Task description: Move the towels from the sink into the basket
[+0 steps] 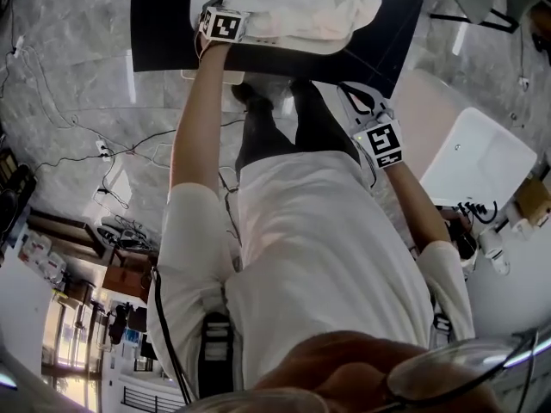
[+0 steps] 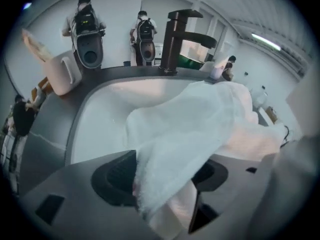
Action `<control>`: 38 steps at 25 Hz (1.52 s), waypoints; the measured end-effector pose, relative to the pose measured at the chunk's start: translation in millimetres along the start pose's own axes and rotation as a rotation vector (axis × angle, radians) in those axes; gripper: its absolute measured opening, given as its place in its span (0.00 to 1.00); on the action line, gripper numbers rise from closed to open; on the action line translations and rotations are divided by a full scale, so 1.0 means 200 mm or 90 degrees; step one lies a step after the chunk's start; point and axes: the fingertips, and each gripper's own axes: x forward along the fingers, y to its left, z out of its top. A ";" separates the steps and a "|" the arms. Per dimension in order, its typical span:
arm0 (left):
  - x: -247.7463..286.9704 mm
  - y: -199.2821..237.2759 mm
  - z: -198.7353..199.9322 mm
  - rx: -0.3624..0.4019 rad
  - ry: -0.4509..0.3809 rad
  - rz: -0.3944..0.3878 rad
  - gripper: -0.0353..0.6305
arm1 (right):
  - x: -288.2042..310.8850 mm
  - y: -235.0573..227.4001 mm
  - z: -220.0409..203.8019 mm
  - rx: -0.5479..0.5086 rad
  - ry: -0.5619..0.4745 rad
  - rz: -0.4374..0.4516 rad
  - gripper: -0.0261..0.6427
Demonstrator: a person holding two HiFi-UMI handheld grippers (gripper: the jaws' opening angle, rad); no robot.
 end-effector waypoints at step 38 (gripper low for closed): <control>-2.46 -0.06 0.66 -0.169 -0.605 0.063 0.09 | -0.24 0.18 0.48 -0.122 -0.106 -0.015 0.03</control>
